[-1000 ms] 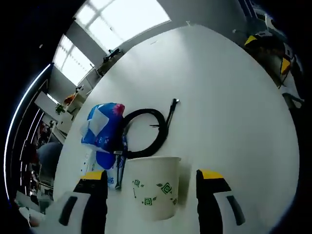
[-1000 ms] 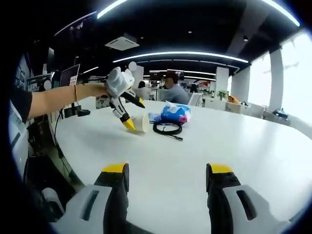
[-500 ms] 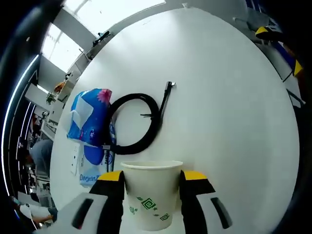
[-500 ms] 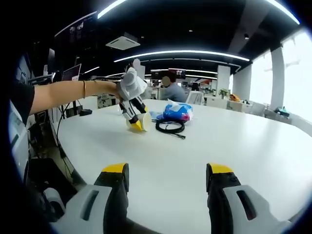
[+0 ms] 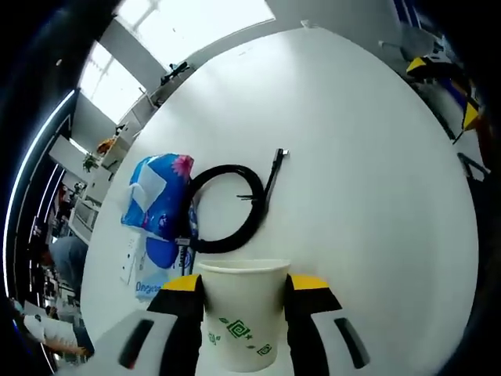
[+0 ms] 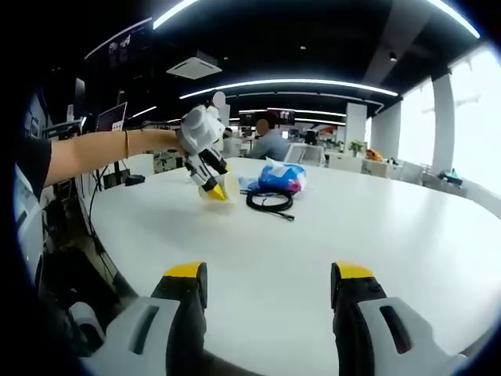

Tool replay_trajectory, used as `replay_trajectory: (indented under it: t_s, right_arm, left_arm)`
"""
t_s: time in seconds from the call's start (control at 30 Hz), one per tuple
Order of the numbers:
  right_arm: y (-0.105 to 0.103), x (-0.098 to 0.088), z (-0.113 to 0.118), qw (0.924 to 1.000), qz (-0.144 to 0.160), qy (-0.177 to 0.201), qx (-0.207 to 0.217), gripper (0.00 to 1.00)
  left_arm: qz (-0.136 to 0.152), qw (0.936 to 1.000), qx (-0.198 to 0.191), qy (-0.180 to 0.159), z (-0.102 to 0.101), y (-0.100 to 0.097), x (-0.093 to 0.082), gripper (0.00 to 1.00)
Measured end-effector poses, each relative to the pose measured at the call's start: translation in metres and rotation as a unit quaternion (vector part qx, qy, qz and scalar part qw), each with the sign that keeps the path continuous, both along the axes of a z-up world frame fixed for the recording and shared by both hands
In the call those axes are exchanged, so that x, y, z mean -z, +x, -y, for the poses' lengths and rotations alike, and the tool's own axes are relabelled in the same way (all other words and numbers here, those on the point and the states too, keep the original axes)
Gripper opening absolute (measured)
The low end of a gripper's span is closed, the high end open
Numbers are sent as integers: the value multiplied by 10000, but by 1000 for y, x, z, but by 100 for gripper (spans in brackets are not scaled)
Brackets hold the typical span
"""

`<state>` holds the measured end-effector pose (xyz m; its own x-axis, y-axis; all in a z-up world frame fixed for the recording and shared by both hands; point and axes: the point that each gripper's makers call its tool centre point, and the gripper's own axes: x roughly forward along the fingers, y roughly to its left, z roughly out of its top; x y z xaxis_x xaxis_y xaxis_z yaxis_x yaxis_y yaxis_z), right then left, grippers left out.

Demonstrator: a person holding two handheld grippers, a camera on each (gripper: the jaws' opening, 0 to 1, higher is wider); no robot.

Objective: Arrange the tabletop items into an orderly group along one side of the table until the central work area is clear of visible clutter.

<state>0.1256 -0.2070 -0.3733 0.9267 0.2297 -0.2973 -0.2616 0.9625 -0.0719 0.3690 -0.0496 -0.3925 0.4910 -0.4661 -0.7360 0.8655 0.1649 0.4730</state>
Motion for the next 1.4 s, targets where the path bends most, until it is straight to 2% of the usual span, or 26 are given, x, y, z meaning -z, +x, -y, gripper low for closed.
replay_trajectory:
  t_s: [0.07, 0.17, 0.23, 0.27, 0.3, 0.43, 0.53, 0.6, 0.67, 0.7, 0.73, 0.87, 0.9, 0.93, 1.07, 1.13, 1.23, 1.37, 1.4]
  right_arm:
    - [1, 0, -1, 10000, 5, 8, -22, 61]
    - [1, 0, -4, 10000, 3, 14, -68, 61]
    - [0, 0, -6, 10000, -7, 15, -95, 61]
    - [0, 1, -6, 10000, -17, 12, -98, 61]
    - [0, 1, -7, 9999, -30, 1, -101, 61]
    - [0, 1, -7, 9999, -33, -9, -99, 61]
    - [0, 1, -8, 9999, -34, -14, -102, 61]
    - [1, 1, -10, 9999, -51, -11, -112, 61]
    - [1, 2, -12, 9999, -74, -11, -131, 61]
    - [1, 3, -13, 9999, -82, -12, -143, 61]
    - [1, 3, -13, 9998, -85, -12, -151, 61]
    - [5, 4, -20, 9996, -107, -39, -241, 61]
    - [6, 4, -23, 9995, -122, -52, -275, 61]
    - [6, 4, -25, 9994, -124, -63, -316, 61]
    - [7, 2, -31, 9990, -102, -75, -432, 61]
    - [8, 3, -30, 9990, -102, -90, -436, 61]
    - [10, 5, -30, 9989, -135, -112, -425, 61]
    - [12, 8, -30, 9989, -182, -95, -428, 61]
    - [12, 9, -31, 9988, -194, -96, -431, 61]
  left_arm:
    - [99, 9999, -10, -98, -2, 2, -6, 39]
    - [184, 9975, -162, -665, -2, 5, -24, 39]
    - [290, 9912, -281, -1259, -3, 10, -41, 39]
    - [313, 9885, -329, -1441, -3, 11, -47, 39]
    - [303, 9819, -395, -1825, -4, 14, -57, 39]
    - [456, 9640, -691, -2526, -18, 24, -80, 39]
    - [514, 9428, -697, -3219, -25, 26, -101, 39]
    - [511, 9281, -835, -3593, -33, 29, -111, 39]
    - [430, 9017, -1007, -4182, -41, 35, -125, 39]
    - [454, 8917, -1076, -4373, -46, 38, -130, 40]
    - [565, 8845, -1239, -4463, -53, 43, -133, 40]
    - [1056, 8697, -1716, -4506, -79, 61, -132, 40]
    - [1051, 8650, -1836, -4551, -85, 66, -129, 40]
    - [1015, 8533, -1978, -4717, -91, 70, -127, 40]
    - [762, 8231, -2138, -5205, -104, 80, -120, 40]
    - [930, 8246, -2106, -5167, -109, 82, -119, 40]
    - [963, 8187, -2125, -5247, -114, 87, -120, 40]
    - [1038, 7976, -2144, -5542, -118, 90, -124, 40]
    - [1068, 7961, -2171, -5547, -118, 92, -122, 40]
